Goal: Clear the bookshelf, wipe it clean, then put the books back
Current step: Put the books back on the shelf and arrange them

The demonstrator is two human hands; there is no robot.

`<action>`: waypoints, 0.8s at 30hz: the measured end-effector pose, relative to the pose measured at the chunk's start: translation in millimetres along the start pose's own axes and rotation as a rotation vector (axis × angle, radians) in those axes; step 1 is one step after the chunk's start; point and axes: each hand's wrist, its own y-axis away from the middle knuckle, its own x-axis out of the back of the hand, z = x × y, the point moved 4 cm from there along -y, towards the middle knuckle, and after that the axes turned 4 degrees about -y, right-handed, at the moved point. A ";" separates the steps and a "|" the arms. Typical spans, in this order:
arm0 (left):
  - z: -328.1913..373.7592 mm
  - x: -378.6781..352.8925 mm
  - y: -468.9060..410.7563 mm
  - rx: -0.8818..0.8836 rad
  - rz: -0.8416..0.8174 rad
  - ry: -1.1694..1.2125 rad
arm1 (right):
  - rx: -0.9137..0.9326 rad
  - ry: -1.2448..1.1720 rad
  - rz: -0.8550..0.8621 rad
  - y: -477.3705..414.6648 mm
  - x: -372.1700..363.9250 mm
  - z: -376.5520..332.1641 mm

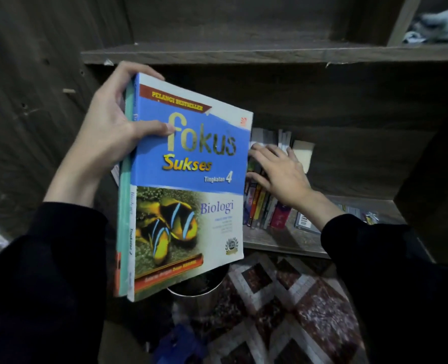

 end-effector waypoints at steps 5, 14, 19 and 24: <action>-13.7 0.2 -11.0 0.023 0.069 -0.094 | -0.015 0.015 0.012 3.9 -0.8 6.2; -32.0 -53.6 -33.1 0.068 0.129 -0.440 | -0.018 0.047 0.043 17.5 3.8 16.1; -39.4 -88.3 -27.8 -0.079 0.314 -0.477 | -0.018 0.087 0.075 23.7 1.8 24.5; -65.9 -129.3 -9.6 -0.225 0.369 -0.586 | 0.051 0.112 0.110 13.4 -1.0 19.2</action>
